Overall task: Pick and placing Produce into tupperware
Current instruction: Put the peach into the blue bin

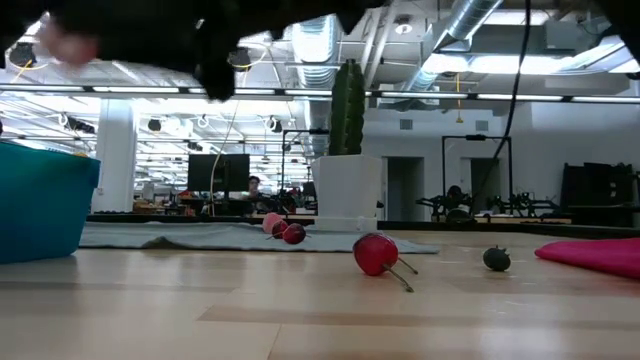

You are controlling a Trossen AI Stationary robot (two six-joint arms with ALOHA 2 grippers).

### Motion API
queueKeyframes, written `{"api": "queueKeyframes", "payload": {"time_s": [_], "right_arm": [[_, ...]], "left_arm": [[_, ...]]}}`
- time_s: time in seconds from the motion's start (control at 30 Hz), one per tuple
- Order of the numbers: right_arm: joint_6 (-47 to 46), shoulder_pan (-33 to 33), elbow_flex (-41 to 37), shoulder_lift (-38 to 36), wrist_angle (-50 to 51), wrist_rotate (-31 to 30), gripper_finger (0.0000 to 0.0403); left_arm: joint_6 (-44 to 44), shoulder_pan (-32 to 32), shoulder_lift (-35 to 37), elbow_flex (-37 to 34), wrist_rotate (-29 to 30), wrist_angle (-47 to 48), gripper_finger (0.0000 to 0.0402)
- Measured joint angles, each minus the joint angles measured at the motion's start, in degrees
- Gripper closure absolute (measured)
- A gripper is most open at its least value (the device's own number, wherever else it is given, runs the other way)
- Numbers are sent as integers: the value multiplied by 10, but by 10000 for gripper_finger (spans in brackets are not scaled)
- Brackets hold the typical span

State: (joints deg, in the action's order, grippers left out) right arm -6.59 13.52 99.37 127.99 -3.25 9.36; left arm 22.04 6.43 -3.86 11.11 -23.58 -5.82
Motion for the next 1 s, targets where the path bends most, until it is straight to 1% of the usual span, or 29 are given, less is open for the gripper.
{"api": "queueKeyframes", "payload": {"time_s": [0.1, 0.23, 0.3, 0.4, 0.57, 0.67, 0.73, 0.83, 0.9, 1.0], "right_arm": [[21, 6, 71, 47, 64, -6, 267], [26, 6, 154, 84, 99, -4, 267], [26, 6, 176, 102, 121, -3, 267], [30, 6, 208, 136, 125, -3, 267], [36, 8, 249, 165, 154, -4, 261], [28, 11, 260, 170, 151, -7, 235], [28, 11, 263, 166, 133, -14, 204], [35, 11, 263, 165, 134, -20, 152], [40, 9, 262, 167, 137, -19, 124], [47, 2, 263, 167, 146, -17, 98]], "left_arm": [[14, 0, 15, 0, 11, 31, 225], [37, 0, 19, 0, 9, 65, 225], [52, 0, 19, 0, 16, 78, 225], [58, 0, 19, 0, 20, 86, 225], [62, 0, 19, 0, 19, 79, 225], [62, 0, 19, 0, 19, 79, 225], [61, 0, 19, 0, 21, 79, 225], [59, 0, 19, 0, 30, 79, 225], [58, 0, 19, 0, 31, 79, 225], [57, 0, 19, 0, 32, 79, 225]]}}
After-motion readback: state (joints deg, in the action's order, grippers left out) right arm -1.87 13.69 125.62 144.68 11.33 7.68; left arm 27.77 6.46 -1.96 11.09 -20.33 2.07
